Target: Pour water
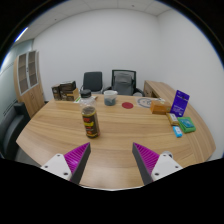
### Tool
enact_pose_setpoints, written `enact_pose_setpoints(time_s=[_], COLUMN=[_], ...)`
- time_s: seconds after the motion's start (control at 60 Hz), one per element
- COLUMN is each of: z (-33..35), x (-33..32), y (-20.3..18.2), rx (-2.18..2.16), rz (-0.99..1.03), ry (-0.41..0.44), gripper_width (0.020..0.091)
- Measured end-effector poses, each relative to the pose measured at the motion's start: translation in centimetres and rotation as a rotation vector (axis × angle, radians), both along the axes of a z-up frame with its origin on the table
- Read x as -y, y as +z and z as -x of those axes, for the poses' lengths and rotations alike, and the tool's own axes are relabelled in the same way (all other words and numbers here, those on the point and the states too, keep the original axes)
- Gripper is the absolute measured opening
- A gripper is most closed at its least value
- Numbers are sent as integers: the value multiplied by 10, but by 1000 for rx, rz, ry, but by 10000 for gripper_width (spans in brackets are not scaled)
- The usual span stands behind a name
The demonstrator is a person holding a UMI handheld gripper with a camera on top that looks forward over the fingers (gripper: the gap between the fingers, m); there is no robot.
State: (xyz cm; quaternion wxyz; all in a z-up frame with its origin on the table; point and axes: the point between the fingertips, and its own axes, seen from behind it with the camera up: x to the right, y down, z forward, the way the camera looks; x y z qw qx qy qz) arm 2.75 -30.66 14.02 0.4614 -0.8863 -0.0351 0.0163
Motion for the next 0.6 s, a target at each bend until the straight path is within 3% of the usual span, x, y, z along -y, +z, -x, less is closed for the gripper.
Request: enact_pose_setpoints(time_s=[0.167, 0.417, 0.5, 0.583, 0.6], z=[89, 106, 106, 105, 104], x=[-76, -180, -199, -206, -207], y=[-24, -43, -51, -56, -55], rx=[-56, -37, -17, -2, -1], rz=[-62, -138, -155, -173, -183], ry=[-45, -157, -161, -162, -165], gripper_width=[857, 835, 729, 514, 515])
